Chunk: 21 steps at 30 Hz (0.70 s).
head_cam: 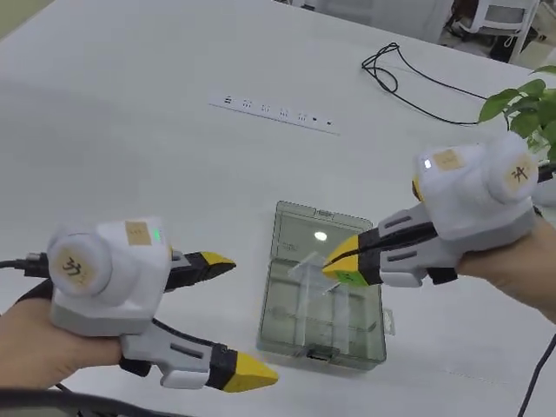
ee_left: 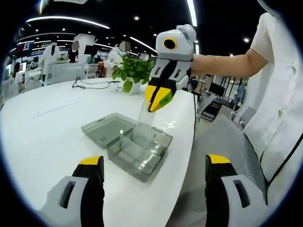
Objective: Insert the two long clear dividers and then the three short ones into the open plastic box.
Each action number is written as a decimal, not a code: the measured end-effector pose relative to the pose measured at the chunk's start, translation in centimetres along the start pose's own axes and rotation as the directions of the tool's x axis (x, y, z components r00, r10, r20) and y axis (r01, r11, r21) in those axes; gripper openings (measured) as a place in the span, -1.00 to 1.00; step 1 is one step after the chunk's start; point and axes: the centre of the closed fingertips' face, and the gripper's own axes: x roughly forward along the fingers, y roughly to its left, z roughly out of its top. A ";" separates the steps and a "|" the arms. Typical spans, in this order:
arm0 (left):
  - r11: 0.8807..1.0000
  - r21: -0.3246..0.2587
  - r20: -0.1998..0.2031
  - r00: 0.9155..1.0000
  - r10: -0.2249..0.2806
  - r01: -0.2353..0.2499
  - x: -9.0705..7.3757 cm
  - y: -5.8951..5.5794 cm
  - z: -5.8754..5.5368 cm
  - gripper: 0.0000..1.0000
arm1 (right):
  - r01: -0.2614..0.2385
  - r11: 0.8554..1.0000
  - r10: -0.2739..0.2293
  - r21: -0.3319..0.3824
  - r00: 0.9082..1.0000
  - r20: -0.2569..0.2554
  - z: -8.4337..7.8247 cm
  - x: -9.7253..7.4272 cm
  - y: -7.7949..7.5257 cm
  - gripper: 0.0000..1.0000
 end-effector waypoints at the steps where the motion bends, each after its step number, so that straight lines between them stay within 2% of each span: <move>1: 1.000 -0.004 -0.001 1.000 0.005 -0.005 0.0 0.2 -0.1 0.82 | 0.001 1.000 -0.001 0.005 1.000 0.004 -0.1 0.3 -0.2 -0.95; 7: 1.000 -0.004 -0.001 1.000 0.017 -0.017 0.1 0.8 -0.3 0.99 | 0.001 1.000 -0.001 0.011 1.000 0.004 -1.0 1.7 -0.7 -0.95; 12: 1.000 -0.009 0.006 1.000 0.017 -0.017 0.1 0.8 -0.3 1.00 | 0.006 1.000 -0.006 0.010 1.000 0.009 -1.2 2.3 -1.2 -0.95; 21: 1.000 -0.015 0.005 1.000 0.023 -0.023 0.1 1.0 -0.4 1.00 | -0.003 1.000 0.003 0.007 1.000 -0.017 -2.1 3.2 -1.5 -0.95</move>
